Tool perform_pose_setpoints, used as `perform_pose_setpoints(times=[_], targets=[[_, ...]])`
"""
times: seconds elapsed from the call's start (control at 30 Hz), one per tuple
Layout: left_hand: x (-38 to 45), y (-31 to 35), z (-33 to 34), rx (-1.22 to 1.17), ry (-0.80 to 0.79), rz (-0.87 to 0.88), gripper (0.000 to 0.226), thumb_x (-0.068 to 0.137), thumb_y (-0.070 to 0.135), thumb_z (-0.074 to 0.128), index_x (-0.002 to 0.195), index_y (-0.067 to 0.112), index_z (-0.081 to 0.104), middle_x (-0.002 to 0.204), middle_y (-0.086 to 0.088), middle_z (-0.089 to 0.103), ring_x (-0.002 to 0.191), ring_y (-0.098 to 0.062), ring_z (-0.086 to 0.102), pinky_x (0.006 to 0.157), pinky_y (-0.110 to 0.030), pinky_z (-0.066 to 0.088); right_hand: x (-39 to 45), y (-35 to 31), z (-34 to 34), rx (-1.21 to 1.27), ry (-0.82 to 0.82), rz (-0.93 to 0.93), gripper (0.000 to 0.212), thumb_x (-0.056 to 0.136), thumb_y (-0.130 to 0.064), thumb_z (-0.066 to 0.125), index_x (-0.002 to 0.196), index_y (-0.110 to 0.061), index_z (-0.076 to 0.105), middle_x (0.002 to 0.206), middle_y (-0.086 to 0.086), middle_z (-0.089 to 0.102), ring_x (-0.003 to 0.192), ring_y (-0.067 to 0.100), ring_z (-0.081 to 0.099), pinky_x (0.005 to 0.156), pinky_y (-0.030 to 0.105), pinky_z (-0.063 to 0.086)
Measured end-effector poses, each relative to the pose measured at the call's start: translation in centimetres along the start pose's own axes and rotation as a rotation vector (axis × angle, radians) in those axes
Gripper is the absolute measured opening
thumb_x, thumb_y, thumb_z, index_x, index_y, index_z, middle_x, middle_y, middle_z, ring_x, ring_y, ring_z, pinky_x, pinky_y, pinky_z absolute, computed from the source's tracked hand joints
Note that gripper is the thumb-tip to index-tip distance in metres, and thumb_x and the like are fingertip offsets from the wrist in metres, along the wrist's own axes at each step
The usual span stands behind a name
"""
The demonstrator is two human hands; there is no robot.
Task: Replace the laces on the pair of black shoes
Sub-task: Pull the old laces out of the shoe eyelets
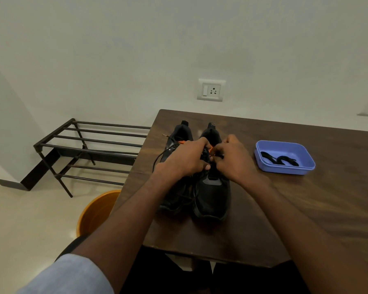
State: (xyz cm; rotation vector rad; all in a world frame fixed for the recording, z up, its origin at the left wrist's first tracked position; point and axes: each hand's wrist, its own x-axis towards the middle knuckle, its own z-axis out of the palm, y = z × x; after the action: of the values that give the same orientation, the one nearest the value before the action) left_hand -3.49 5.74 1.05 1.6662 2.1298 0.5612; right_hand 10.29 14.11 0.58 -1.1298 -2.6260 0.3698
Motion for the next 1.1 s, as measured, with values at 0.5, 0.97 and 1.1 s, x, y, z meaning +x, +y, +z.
perform_pose_setpoints(times=[0.5, 0.97, 1.1], targets=[[0.1, -0.1, -0.1, 0.013, 0.000, -0.016, 0.065, 0.088, 0.024, 0.080, 0.142, 0.023, 0.045, 0.126, -0.005, 0.067, 0.112, -0.022, 0.065, 0.094, -0.034, 0.052, 0.1, 1.1, -0.3, 0.012, 0.102, -0.020, 0.030, 0.093, -0.017, 0.067, 0.121, -0.024, 0.074, 0.155, 0.000, 0.040, 0.139, 0.027, 0.039, 0.105, 0.048, 0.048], [0.1, -0.2, -0.3, 0.018, -0.004, -0.012, 0.063, 0.087, 0.028, 0.081, 0.140, 0.026, 0.047, 0.125, -0.005, 0.067, 0.111, -0.023, 0.066, 0.096, -0.037, 0.053, -0.9, 2.4, -2.6, -0.104, 0.217, 0.176, 0.042, 0.085, -0.013, 0.069, 0.127, -0.020, 0.068, 0.160, 0.007, 0.033, 0.143, 0.035, 0.033, 0.103, 0.058, 0.046], [-0.1, -0.2, -0.2, 0.026, 0.008, -0.003, 0.064, 0.086, 0.026, 0.082, 0.139, 0.023, 0.046, 0.123, -0.004, 0.068, 0.109, -0.020, 0.066, 0.092, -0.032, 0.050, 0.0, 0.3, -0.3, -0.112, -0.006, -0.069, 0.028, 0.093, -0.022, 0.066, 0.118, -0.033, 0.073, 0.168, -0.007, 0.022, 0.154, 0.025, 0.017, 0.114, 0.058, 0.029]])
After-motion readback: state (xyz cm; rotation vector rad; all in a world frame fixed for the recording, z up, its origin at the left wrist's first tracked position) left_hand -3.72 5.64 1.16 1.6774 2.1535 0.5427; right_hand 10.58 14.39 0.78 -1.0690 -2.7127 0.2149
